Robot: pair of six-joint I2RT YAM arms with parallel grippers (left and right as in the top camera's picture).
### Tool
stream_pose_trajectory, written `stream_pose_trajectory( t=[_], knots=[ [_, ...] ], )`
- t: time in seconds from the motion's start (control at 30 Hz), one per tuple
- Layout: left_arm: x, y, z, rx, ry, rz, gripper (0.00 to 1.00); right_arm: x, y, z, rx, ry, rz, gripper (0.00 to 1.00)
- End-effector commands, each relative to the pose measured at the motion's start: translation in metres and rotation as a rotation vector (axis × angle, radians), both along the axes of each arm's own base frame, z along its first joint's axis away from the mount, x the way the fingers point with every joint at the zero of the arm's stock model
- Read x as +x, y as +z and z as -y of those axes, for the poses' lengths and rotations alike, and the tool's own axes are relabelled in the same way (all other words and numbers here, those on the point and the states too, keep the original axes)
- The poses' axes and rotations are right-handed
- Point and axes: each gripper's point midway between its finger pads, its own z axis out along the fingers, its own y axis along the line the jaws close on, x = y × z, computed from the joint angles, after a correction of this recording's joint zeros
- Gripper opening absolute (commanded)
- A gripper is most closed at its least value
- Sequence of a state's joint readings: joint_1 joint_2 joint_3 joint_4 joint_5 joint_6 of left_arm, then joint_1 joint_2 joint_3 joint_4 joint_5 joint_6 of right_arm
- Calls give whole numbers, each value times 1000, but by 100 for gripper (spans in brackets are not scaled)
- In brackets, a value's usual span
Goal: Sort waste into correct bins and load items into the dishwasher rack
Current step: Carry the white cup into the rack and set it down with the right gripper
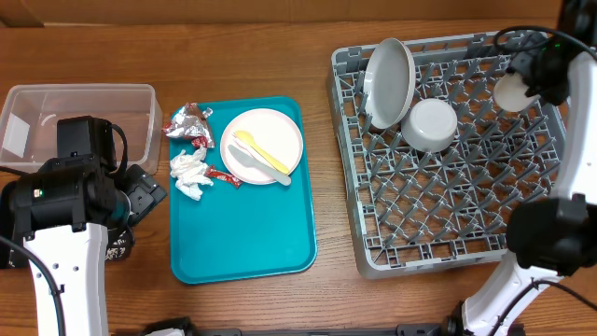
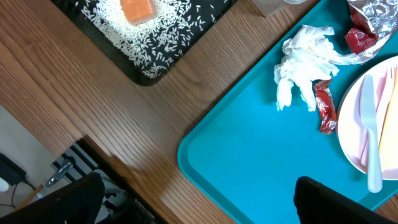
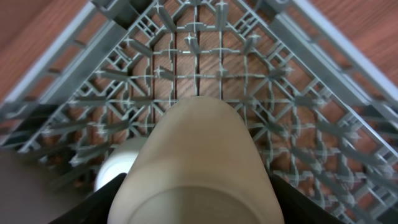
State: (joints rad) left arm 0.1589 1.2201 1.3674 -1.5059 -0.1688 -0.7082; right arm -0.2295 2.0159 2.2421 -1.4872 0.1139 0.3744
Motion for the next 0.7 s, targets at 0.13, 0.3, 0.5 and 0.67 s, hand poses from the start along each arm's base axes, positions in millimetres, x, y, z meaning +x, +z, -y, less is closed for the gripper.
stream_pose_trajectory(
  t=[0.13, 0.3, 0.5, 0.67],
  knots=[
    [-2, 0, -3, 10, 28, 1, 100, 7, -54, 23, -94, -32, -95, 51],
    [-2, 0, -3, 10, 29, 1, 100, 10, -65, 32, -135, -47, -117, 52],
    [-2, 0, -3, 10, 28, 1, 100, 19, -65, 32, -128, -46, -81, 52],
    [-2, 0, -3, 10, 28, 1, 100, 26, -72, 22, -69, -24, -68, 52]
  ],
)
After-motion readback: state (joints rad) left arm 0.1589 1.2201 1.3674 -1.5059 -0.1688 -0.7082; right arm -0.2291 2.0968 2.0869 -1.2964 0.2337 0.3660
